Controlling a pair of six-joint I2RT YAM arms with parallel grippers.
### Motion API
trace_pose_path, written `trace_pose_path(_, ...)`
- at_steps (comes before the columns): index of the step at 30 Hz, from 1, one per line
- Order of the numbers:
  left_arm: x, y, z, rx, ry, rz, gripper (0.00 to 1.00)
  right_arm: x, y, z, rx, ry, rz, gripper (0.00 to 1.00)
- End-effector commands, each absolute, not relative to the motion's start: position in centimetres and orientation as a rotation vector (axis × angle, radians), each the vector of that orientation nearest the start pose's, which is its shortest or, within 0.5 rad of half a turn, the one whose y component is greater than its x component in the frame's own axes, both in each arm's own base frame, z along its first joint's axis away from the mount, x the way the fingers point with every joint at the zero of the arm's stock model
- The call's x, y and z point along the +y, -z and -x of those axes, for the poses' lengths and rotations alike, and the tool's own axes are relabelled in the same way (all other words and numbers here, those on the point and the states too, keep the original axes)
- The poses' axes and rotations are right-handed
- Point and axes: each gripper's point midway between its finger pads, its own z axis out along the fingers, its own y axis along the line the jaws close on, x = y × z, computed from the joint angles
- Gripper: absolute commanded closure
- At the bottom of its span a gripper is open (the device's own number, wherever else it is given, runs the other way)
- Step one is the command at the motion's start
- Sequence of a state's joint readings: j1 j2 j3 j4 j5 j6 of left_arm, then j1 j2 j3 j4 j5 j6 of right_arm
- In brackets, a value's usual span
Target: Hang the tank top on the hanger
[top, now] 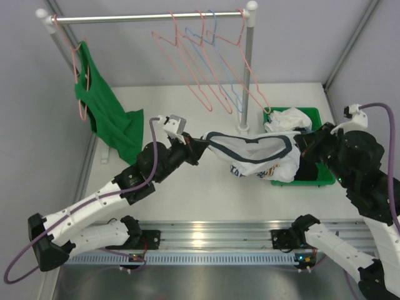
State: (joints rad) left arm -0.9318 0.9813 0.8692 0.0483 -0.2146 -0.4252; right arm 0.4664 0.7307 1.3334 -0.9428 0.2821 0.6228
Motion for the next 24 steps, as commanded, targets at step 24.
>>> trace_pose_path(24, -20.5, -56.6, -17.3, 1.181, 0.911, -0.318, 1.00, 14.9, -57.6, -18.9, 1.488, -0.957, 0.049, 1.00)
